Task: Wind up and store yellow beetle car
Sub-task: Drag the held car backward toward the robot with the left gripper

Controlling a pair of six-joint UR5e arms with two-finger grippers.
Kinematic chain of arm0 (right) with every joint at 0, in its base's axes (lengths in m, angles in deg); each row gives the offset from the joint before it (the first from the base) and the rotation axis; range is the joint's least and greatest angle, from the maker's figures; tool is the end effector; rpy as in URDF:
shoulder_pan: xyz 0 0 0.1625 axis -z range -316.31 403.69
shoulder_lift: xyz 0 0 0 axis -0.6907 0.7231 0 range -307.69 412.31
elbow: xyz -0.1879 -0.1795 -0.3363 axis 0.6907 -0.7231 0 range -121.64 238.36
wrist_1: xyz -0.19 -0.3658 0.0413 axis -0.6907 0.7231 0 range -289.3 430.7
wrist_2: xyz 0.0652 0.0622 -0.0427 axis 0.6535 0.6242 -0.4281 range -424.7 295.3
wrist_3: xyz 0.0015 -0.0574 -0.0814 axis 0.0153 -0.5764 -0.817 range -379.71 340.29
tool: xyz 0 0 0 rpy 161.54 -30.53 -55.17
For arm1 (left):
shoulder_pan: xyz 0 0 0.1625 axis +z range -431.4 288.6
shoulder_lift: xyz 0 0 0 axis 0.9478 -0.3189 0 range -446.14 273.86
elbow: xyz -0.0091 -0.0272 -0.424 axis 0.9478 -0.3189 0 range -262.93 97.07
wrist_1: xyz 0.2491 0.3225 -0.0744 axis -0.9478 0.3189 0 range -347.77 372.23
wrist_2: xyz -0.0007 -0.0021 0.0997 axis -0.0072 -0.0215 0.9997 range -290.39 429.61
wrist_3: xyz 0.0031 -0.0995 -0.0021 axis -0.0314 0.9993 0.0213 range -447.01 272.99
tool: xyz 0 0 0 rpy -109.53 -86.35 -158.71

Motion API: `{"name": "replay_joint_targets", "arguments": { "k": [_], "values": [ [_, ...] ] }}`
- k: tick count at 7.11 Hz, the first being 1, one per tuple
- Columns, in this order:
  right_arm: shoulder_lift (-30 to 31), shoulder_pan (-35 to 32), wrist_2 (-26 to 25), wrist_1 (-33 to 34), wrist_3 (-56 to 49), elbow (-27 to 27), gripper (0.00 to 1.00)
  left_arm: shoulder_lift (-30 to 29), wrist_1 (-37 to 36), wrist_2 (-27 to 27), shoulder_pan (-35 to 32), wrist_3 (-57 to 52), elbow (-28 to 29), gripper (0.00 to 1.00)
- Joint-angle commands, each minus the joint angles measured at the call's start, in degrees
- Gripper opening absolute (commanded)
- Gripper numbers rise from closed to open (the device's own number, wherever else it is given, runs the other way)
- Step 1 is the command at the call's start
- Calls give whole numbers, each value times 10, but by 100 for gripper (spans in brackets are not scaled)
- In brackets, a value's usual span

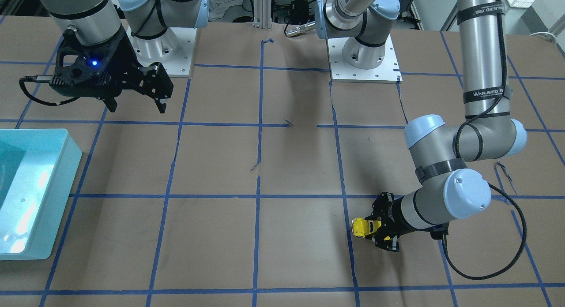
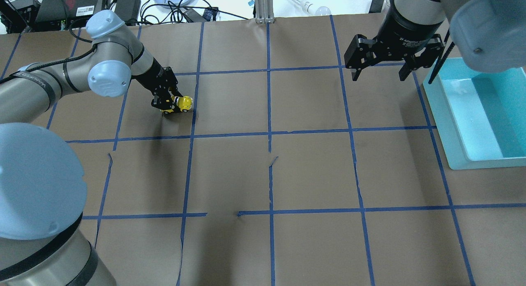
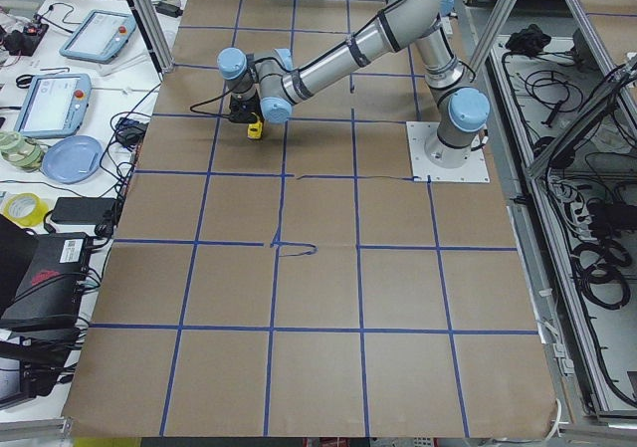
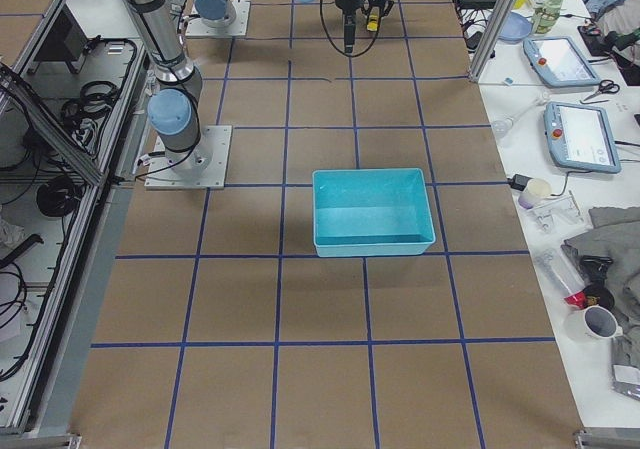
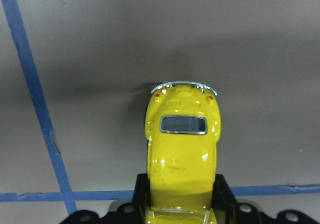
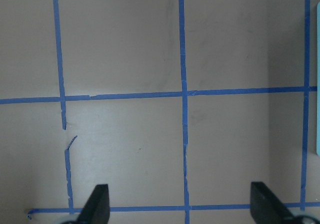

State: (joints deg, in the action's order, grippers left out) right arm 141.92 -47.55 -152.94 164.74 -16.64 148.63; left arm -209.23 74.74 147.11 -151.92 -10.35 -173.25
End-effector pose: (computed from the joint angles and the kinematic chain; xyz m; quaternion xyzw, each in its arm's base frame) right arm 0.1472 -0.4974 0.4894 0.0156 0.9993 -0.0289 0.0165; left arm -0.0459 -0.6653 0.1955 0.6820 -0.7214 -0.1029 0.0622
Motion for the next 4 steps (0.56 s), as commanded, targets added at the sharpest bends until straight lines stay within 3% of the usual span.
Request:
{"name": "replay_joint_targets", "arguments": {
  "k": [1, 4],
  "values": [
    [0, 0, 0, -1, 0, 0, 100, -4, 0, -2, 13, -2, 1, 0],
    [0, 0, 0, -1, 0, 0, 100, -6, 1, -1, 41, -6, -1, 0]
  ]
}}
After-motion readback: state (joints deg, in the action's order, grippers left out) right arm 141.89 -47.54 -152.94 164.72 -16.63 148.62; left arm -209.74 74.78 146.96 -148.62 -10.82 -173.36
